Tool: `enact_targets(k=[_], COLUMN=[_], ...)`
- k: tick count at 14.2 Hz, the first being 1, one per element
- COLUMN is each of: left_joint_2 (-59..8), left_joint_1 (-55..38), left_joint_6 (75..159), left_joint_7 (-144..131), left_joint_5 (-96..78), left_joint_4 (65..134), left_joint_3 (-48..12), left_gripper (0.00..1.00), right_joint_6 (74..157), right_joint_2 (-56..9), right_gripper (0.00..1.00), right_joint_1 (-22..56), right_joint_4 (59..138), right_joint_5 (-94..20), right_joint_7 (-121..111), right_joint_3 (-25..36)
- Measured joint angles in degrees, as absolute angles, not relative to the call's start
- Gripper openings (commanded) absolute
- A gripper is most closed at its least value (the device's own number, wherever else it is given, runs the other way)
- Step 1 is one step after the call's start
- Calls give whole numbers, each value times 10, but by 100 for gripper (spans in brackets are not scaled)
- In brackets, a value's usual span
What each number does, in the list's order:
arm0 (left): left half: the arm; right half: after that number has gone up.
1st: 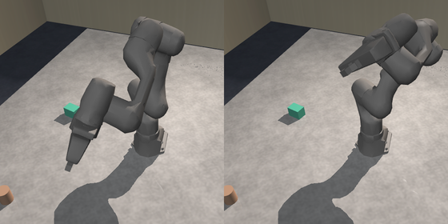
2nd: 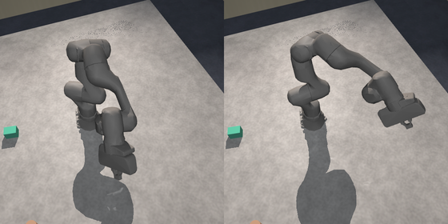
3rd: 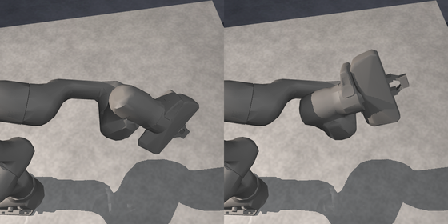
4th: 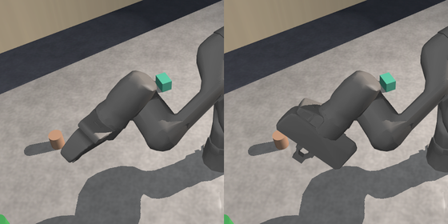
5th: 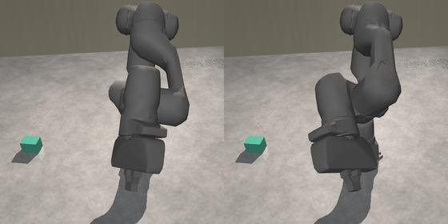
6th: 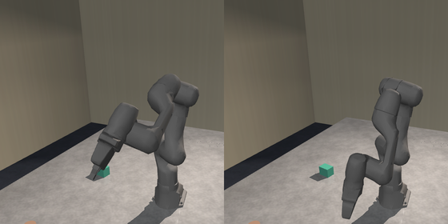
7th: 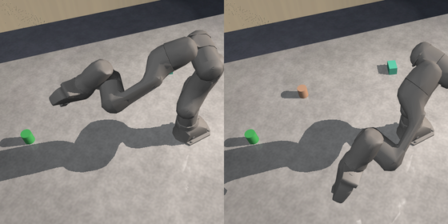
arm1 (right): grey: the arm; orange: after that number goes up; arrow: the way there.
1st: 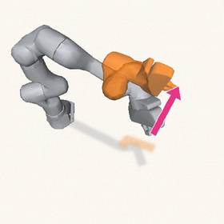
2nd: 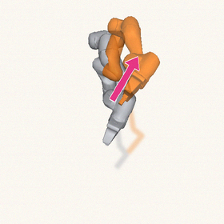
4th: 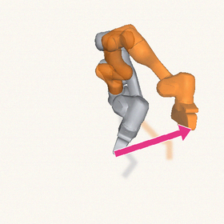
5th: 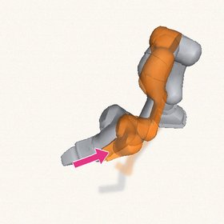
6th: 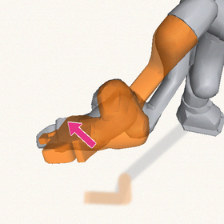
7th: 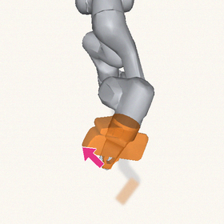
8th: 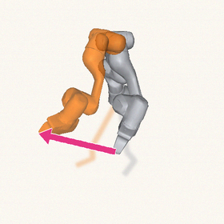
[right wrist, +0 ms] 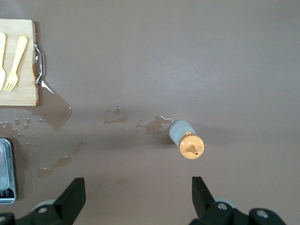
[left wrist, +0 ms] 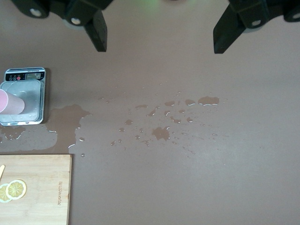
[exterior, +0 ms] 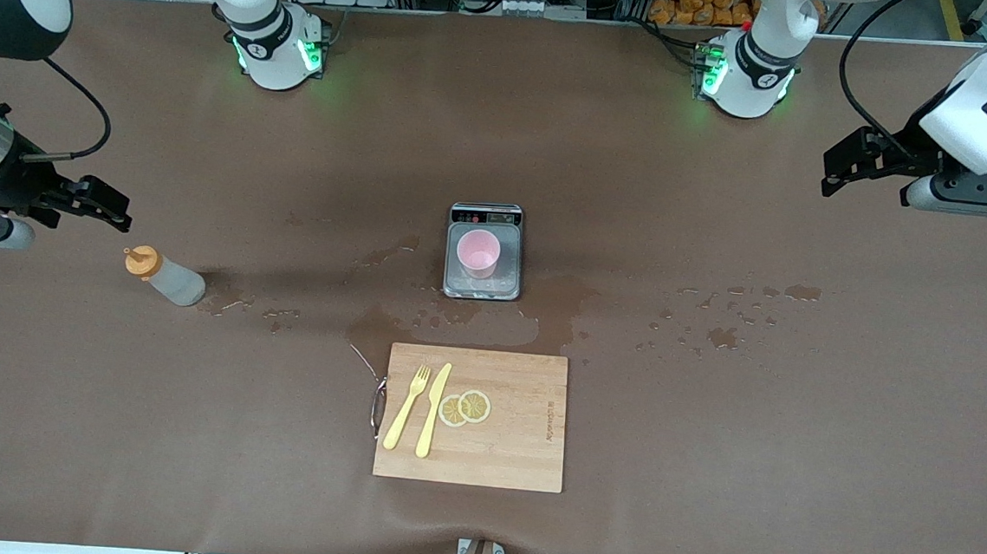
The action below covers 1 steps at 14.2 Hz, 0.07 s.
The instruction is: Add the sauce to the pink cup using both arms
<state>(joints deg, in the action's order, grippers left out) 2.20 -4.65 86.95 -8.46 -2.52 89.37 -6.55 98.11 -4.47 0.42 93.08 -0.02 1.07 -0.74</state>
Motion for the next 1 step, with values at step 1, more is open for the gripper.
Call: enact_targets(k=[1], left_joint_2=[22], left_joint_1=[-47], left_joint_6=[870], left_joint_7=[-85], left_joint_5=[-25], left_joint_4=[894], left_joint_3=[-66], left_gripper=[100], right_joint_6=[981], right_joint_2=[-45], right_gripper=[100], right_joint_1=[4], right_joint_4=[930], right_joint_5=[0], right_joint_7=[11], right_joint_3=[-7])
